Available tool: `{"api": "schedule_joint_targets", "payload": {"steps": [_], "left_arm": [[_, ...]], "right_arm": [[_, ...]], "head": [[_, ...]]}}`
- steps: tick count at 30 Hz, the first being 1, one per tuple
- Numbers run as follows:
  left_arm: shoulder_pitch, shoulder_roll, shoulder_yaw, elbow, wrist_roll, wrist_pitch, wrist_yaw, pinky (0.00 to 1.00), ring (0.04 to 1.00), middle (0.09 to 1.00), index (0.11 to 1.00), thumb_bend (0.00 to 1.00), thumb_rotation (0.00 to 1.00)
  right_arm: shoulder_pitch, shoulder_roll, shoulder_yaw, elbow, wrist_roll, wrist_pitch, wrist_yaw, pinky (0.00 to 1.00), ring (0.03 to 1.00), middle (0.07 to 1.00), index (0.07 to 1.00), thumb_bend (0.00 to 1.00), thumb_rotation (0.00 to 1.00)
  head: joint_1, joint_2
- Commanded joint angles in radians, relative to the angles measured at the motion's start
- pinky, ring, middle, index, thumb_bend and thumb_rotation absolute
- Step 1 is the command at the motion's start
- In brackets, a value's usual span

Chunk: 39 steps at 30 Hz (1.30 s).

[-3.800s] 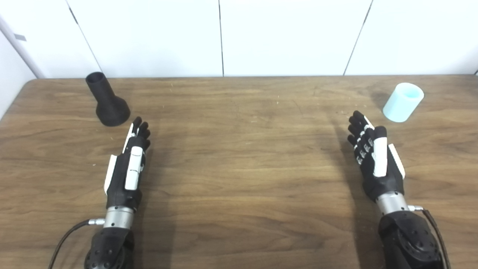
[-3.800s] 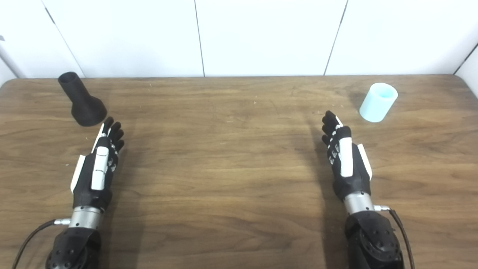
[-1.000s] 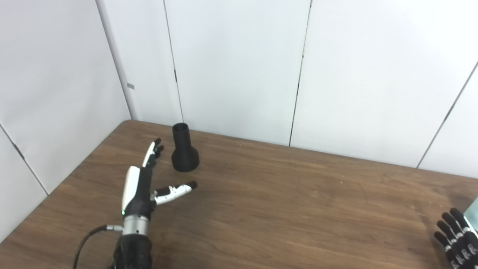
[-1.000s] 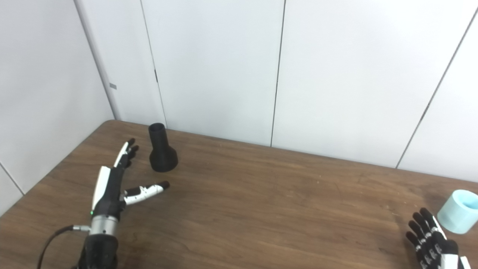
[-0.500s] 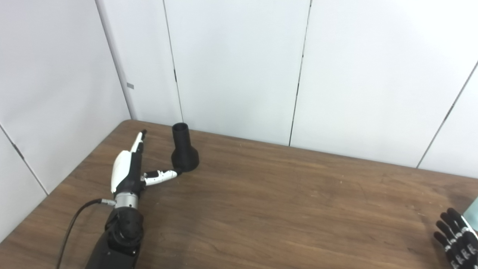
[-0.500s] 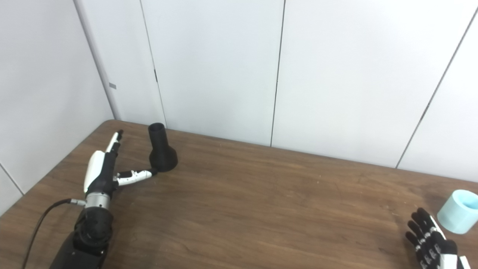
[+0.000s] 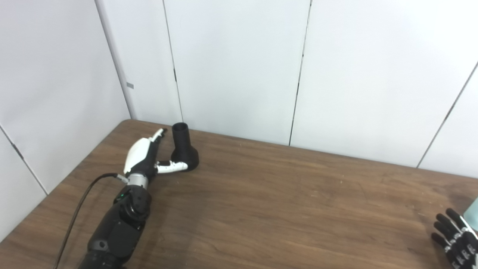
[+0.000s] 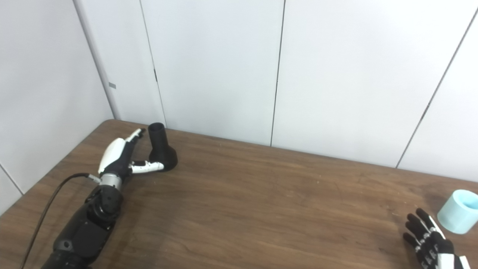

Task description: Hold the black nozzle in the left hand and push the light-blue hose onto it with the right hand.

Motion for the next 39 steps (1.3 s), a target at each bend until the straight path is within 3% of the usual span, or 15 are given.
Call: {"api": "schedule_joint_targets", "payload": {"steps": [1,6,11,30,34,39], "left_arm": [[-0.057,0.045,0.0,-0.018,0.011,-0.004,0.0,1.0,0.975,0.913,0.87,1.0,0.44],[-0.072,0.042,-0.005,0.008,-0.046,-0.041,-0.049,1.0,0.992,0.915,0.859,1.0,0.43],[-0.09,0.04,-0.026,0.016,-0.053,-0.02,-0.088,1.0,0.994,0.914,0.85,1.0,0.41],[-0.156,0.048,-0.104,0.085,0.025,0.033,-0.086,1.0,0.983,0.887,0.823,1.0,0.3],[-0.158,0.049,-0.129,0.061,0.056,0.067,-0.102,1.0,0.981,0.879,0.82,0.99,0.22],[-0.161,0.083,-0.197,0.038,0.142,0.097,-0.107,1.0,0.962,0.775,0.668,0.94,0.08]], "right_arm": [[0.028,0.019,0.009,0.044,-0.004,-0.036,-0.006,0.87,0.91,0.892,0.922,0.62,1.0],[0.027,0.017,0.006,0.038,-0.013,-0.035,-0.01,0.88,0.9,0.852,0.911,0.63,1.0],[0.021,0.02,0.004,0.045,-0.021,-0.041,-0.016,0.88,0.899,0.818,0.893,0.61,1.0],[0.015,0.027,0.01,0.046,-0.028,-0.063,-0.013,0.89,0.88,0.8,0.907,0.59,1.0],[0.014,0.032,0.009,0.045,-0.029,-0.061,-0.019,0.88,0.874,0.806,0.908,0.58,1.0],[0.014,0.037,0.012,0.038,-0.035,-0.057,-0.024,0.87,0.876,0.808,0.907,0.56,1.0]], "head": [[0.001,0.001],[-0.002,0.004],[-0.006,0.003],[-0.015,0.011],[-0.013,0.013],[-0.016,0.016]]}}
